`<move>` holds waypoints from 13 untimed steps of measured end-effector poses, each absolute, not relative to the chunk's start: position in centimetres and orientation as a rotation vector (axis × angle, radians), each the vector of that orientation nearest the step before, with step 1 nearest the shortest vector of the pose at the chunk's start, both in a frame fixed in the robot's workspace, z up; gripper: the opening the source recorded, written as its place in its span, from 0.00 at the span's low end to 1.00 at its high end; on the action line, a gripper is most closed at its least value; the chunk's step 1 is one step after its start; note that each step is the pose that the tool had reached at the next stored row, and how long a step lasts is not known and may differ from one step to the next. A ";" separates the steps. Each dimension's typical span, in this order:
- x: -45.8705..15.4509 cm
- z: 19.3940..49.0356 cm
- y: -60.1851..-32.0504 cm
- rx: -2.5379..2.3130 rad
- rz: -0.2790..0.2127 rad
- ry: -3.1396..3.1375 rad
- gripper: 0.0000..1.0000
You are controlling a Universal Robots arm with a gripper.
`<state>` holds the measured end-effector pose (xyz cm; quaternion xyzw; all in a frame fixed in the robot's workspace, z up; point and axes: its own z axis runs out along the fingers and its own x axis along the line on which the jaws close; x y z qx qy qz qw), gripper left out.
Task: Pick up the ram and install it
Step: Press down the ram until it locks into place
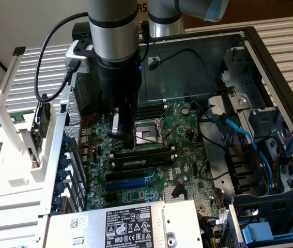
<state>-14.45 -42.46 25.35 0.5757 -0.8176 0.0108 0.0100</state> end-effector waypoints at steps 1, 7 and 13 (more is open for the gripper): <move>-14.4 25.4 -42.5 1.777 0.034 -2.566 0.11; -14.4 25.4 -42.5 1.662 0.032 -2.641 0.11; -14.4 25.3 -42.5 1.570 0.032 -2.697 0.11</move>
